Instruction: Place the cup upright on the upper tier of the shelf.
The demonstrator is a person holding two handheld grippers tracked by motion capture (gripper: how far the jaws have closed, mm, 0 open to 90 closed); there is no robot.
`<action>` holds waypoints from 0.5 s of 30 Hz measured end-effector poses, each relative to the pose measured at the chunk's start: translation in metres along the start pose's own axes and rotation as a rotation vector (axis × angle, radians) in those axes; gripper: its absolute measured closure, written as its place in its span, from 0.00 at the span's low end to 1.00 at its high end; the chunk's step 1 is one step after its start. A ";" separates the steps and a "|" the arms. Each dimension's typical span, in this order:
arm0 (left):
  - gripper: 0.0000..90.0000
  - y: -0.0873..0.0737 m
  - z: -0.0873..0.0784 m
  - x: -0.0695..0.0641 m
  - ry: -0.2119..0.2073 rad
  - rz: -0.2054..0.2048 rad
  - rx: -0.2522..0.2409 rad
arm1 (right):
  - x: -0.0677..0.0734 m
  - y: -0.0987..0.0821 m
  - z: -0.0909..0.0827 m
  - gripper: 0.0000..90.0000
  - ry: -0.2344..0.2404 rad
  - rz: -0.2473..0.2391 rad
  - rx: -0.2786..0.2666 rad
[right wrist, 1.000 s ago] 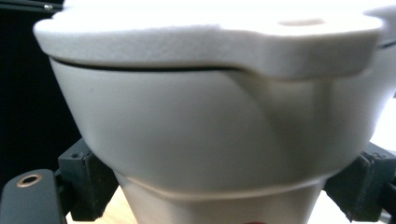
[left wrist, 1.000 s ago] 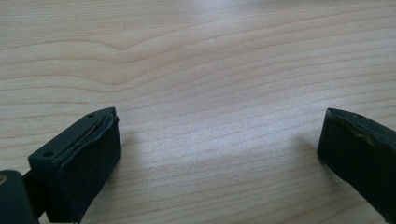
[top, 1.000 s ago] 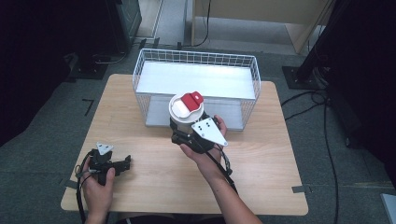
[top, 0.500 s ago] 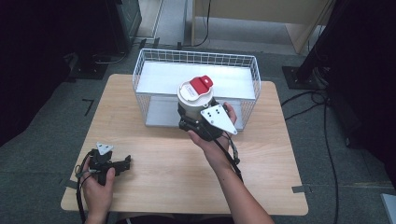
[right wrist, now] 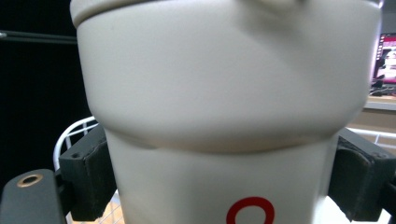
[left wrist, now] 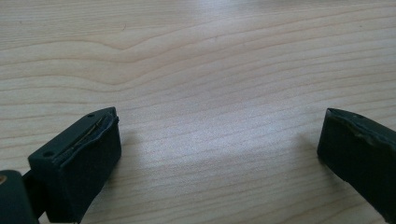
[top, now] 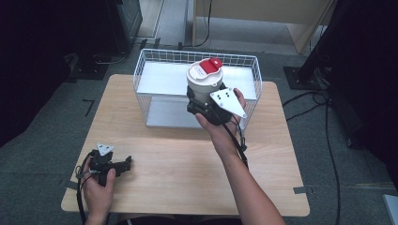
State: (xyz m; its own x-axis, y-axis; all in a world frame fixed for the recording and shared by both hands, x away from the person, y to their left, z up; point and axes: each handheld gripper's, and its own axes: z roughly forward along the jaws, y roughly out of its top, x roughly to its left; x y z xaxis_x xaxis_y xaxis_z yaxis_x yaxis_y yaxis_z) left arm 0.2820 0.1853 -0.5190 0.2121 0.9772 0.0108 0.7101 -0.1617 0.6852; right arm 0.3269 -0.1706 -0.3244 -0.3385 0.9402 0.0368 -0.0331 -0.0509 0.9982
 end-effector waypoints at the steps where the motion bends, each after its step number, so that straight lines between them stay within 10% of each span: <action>1: 0.00 0.000 0.000 0.000 0.000 0.000 0.000 | -0.001 0.001 0.002 0.12 -0.002 -0.003 -0.003; 15: 0.00 0.000 0.000 0.000 0.000 0.000 0.000 | -0.022 0.004 0.045 0.12 -0.058 0.013 0.030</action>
State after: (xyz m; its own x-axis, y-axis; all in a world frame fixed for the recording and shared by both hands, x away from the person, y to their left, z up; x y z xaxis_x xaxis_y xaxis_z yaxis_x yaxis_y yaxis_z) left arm 0.2820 0.1853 -0.5190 0.2121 0.9772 0.0107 0.7102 -0.1616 0.6852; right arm 0.3762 -0.1764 -0.3195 -0.2840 0.9575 0.0512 -0.0003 -0.0535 0.9986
